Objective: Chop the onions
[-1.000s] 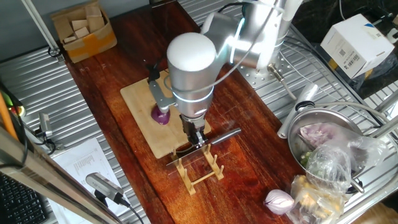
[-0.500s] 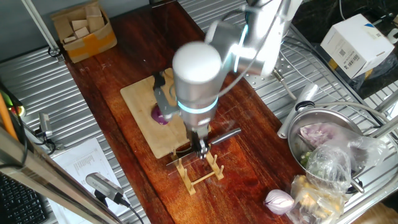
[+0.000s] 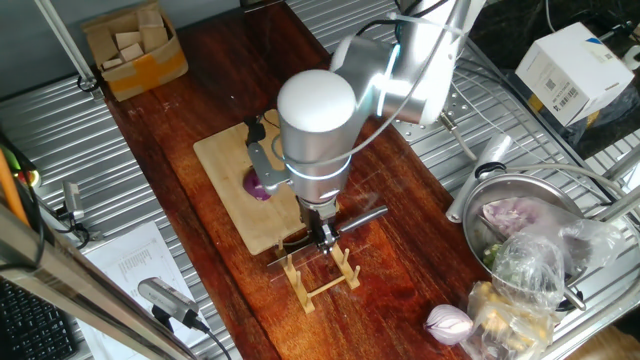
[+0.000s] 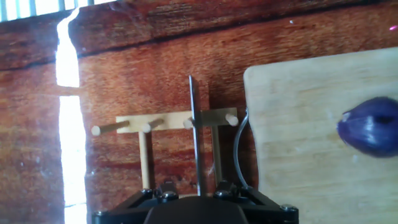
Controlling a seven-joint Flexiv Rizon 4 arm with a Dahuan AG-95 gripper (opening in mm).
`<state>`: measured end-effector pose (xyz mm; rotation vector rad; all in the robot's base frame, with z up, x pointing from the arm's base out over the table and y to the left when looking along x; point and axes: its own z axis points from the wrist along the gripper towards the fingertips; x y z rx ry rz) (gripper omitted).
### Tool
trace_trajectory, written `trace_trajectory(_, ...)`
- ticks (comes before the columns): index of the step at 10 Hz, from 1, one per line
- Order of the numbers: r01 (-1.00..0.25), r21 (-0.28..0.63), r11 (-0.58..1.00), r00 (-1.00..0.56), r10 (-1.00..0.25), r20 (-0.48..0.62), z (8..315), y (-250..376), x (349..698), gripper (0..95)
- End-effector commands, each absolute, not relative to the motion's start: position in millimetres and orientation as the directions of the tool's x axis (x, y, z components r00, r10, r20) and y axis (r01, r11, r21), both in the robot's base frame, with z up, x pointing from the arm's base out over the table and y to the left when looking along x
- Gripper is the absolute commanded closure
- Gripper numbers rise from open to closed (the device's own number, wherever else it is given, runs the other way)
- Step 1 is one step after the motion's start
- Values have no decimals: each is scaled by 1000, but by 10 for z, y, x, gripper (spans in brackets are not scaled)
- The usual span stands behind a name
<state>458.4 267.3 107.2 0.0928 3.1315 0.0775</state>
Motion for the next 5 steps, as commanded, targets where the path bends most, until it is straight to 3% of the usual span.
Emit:
trace_trajectory(1, 52, 47, 998, -999, 52, -5, 995, 2667, 4565, 570)
trace_trajectory(5, 37, 40, 998, -999, 38, -10, 965, 2670, 4566, 570)
